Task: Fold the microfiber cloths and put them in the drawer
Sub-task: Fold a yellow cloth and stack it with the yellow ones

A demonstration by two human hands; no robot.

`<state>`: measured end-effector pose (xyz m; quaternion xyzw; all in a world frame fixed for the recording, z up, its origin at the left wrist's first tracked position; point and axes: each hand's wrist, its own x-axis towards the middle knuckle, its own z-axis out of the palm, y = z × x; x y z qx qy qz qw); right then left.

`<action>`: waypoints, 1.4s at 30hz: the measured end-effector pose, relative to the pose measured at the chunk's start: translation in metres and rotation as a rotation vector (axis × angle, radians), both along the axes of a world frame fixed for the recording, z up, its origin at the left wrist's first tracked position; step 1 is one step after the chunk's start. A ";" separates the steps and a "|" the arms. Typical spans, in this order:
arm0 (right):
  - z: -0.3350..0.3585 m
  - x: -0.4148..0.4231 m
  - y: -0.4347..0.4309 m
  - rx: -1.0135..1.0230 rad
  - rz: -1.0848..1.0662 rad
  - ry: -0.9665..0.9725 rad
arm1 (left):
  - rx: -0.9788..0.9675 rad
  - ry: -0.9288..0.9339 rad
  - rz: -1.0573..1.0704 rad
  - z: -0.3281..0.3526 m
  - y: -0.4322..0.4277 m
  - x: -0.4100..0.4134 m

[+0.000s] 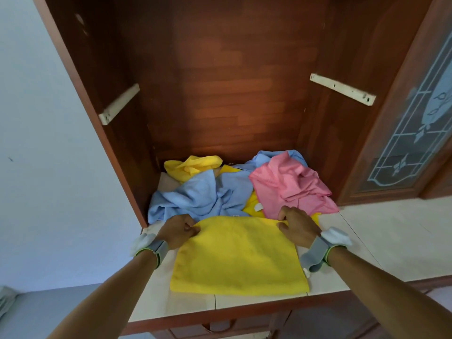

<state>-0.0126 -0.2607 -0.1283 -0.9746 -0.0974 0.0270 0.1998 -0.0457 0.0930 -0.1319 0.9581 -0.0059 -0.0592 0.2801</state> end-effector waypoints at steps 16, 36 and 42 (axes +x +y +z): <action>0.196 0.015 -0.025 0.749 0.073 -0.285 | -0.772 -0.462 0.097 0.209 -0.004 0.024; 0.021 -0.087 -0.003 0.208 0.173 -0.057 | 0.263 -0.436 -0.163 0.011 -0.008 -0.035; 0.040 -0.107 0.025 0.325 0.258 -0.097 | 0.276 -0.434 -0.419 -0.001 -0.114 -0.056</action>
